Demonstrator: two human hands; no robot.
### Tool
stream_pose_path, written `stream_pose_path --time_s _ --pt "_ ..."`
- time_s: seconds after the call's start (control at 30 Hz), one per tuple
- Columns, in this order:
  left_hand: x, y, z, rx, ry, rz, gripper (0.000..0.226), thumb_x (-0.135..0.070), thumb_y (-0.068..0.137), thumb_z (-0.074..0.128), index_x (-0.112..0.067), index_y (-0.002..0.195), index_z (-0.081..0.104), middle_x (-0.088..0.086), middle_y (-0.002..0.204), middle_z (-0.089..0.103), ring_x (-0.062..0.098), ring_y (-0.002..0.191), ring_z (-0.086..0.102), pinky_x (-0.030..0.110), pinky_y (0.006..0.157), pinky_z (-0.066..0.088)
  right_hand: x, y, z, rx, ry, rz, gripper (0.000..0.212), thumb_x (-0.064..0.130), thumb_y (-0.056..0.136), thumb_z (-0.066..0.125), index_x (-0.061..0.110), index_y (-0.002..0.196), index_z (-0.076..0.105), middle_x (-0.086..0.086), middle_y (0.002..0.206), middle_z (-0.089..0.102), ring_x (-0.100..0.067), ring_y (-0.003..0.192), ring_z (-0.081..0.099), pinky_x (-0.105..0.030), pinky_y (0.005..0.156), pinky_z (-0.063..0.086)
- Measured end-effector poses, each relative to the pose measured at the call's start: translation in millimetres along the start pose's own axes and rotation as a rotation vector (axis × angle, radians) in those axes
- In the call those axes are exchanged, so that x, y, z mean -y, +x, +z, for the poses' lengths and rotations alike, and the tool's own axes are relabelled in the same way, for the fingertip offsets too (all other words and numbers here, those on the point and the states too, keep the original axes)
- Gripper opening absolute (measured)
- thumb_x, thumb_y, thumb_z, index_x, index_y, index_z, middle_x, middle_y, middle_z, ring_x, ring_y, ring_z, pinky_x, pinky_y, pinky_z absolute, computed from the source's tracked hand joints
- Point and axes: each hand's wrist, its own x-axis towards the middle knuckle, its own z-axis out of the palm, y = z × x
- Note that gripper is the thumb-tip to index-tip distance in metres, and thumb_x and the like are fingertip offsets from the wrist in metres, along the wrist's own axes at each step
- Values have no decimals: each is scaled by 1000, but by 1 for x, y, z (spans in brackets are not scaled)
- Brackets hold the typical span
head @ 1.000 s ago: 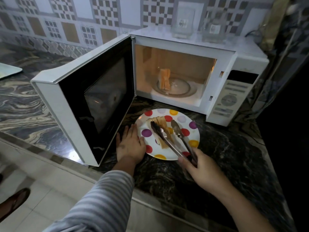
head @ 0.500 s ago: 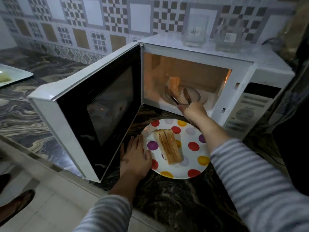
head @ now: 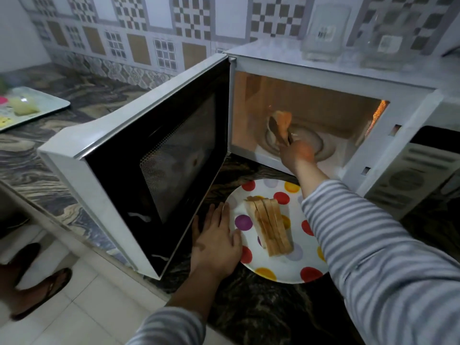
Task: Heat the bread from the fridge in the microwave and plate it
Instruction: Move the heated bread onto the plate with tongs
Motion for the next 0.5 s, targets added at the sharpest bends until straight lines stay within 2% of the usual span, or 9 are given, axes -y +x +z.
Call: stream_pose_path --time_s 0.17,0.23,0.3,0.4,0.5 --pt "1 1 2 15 20 -7 65 -48 98 20 -21 154 0 -6 162 3 11 148 -6 42 118 -9 -12 -19 -19 -26 57 46 47 43 96 46 2 115 59 -16 109 61 -35 100 58 -37 80 43" --pt "2 2 3 23 39 -7 66 -50 97 20 -20 154 0 -5 162 3 12 148 -6 42 118 -9 -22 -38 -34 -52 44 -23 43 44 96 46 5 110 61 -13 97 62 -35 92 60 -34 71 45" --pt "2 3 3 34 47 -7 66 -50 98 19 -20 154 1 -5 162 4 12 148 -5 42 118 -9 -37 -65 -47 -65 64 -122 35 41 97 46 10 102 61 -3 79 58 -27 79 58 -29 57 37" --pt "2 4 3 46 58 -4 66 -50 98 19 -20 154 2 -4 162 6 13 148 -3 43 118 -6 -67 -110 -61 -95 114 -187 27 38 95 51 14 102 62 0 82 57 -20 77 52 -27 64 35" --pt "3 4 4 57 72 -1 66 -51 98 18 -19 154 2 -4 161 6 13 148 -2 44 118 -5 -102 -151 -63 -93 154 -199 26 37 93 56 15 104 64 -2 87 65 -21 80 59 -29 67 42"
